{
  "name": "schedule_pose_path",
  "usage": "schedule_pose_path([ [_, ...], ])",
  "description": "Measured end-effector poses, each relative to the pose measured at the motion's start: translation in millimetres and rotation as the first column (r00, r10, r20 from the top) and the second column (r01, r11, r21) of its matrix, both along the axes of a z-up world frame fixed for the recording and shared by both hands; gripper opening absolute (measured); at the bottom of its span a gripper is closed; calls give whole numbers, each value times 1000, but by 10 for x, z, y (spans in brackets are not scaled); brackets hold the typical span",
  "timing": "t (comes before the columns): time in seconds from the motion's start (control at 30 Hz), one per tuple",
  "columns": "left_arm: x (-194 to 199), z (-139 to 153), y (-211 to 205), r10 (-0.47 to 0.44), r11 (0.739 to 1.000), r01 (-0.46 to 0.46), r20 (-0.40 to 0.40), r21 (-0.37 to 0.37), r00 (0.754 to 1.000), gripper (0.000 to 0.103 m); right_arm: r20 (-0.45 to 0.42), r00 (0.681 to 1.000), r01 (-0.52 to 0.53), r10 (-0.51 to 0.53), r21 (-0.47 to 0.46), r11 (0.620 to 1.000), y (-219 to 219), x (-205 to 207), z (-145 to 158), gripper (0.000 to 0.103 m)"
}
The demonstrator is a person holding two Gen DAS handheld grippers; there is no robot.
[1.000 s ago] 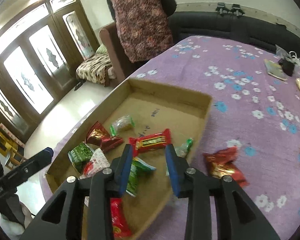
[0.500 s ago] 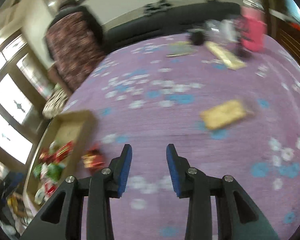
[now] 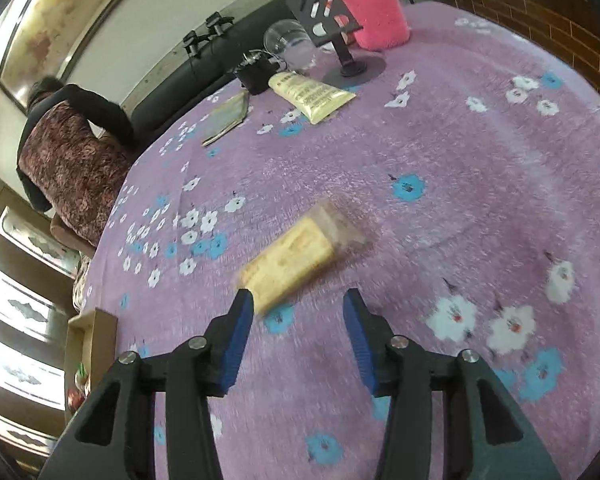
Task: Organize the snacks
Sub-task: 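Grasp the yellow cake bar with the right tool while the left tool reaches the red gold bag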
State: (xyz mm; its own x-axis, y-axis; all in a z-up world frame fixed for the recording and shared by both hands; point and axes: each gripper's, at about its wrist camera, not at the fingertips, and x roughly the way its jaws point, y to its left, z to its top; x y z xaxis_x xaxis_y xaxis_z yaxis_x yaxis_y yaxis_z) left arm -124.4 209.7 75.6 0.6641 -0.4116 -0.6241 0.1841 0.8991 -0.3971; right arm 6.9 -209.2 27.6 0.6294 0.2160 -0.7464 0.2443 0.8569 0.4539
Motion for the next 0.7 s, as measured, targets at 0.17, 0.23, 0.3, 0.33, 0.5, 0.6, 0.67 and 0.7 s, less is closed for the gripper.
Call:
schedule_pose_path([
  [0.17, -14, 5, -199, -38, 999, 38, -15, 22, 999, 73, -23, 999, 47, -49, -52, 998, 110, 341, 35, 62],
  [0.23, -2, 8, -253, -46, 999, 46, -20, 27, 999, 73, -37, 998, 50, -54, -100, 994, 181, 476, 21, 62],
  [0.3, 17, 1, -306, -54, 998, 55, -27, 32, 998, 73, -58, 997, 37, -51, -226, 973, 353, 604, 16, 63],
  [0.33, 25, -8, -335, -57, 998, 58, -30, 34, 998, 73, -65, 997, 28, -47, -266, 963, 403, 636, 13, 63],
  [0.5, 115, -7, -537, -97, 994, 99, -37, 47, 995, 73, -74, 997, -39, 8, -426, 904, 625, 645, -62, 34],
  [0.6, 270, -16, -693, -119, 991, 122, -44, 60, 992, 73, -66, 997, -60, 36, -397, 916, 565, 502, -56, 32],
  [0.67, 403, -40, -794, -120, 988, 124, -49, 87, 992, 73, -55, 997, -78, 62, -378, 922, 534, 373, -52, 33],
  [0.7, 480, -57, -845, -120, 986, 125, -52, 106, 991, 73, -41, 996, -90, 81, -373, 923, 534, 278, -41, 32],
])
